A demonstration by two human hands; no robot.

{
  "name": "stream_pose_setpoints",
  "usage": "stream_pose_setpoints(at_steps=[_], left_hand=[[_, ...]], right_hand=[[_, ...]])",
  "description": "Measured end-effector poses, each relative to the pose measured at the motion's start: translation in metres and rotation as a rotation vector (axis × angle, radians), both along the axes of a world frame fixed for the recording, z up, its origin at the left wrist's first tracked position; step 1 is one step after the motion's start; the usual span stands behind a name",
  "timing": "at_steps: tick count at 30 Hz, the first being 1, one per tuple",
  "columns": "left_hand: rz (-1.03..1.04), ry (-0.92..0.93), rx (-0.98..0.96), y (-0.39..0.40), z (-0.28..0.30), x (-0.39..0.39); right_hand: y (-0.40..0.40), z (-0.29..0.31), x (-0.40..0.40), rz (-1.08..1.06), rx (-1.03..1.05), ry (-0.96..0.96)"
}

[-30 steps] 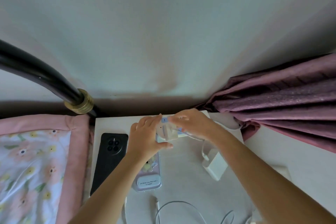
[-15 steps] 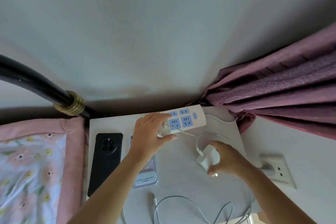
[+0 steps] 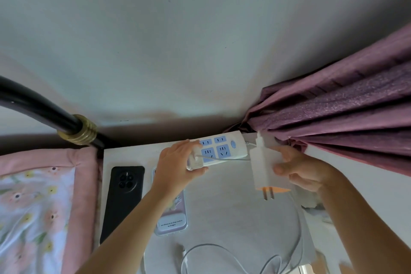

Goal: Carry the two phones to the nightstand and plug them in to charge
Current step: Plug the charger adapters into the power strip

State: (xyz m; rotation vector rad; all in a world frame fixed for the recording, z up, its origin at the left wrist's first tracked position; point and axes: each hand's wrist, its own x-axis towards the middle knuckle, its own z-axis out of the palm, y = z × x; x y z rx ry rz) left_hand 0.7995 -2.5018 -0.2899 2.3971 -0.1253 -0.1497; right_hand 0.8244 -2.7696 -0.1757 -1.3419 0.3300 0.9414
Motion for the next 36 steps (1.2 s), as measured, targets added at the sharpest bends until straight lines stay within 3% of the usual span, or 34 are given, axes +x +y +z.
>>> stream_pose_setpoints(at_steps=[5, 12, 17, 24, 36], left_hand=[[0.019, -0.005, -0.025, -0.001, -0.001, 0.001], [0.011, 0.005, -0.044, 0.0, -0.003, 0.0], [-0.061, 0.028, 0.02, 0.005, -0.003, 0.001], [-0.04, 0.058, -0.022, 0.004, 0.004, 0.0], [-0.026, 0.008, -0.04, 0.004, 0.0, -0.001]], right_hand=[[0.014, -0.004, 0.009, -0.197, 0.141, -0.073], [0.051, -0.044, 0.024, -0.397, -0.223, -0.068], [0.074, -0.068, 0.029, -0.606, -0.46, -0.2], [0.08, -0.086, 0.012, -0.49, -0.866, -0.455], [0.102, -0.074, 0.011, -0.19, -1.205, -0.612]])
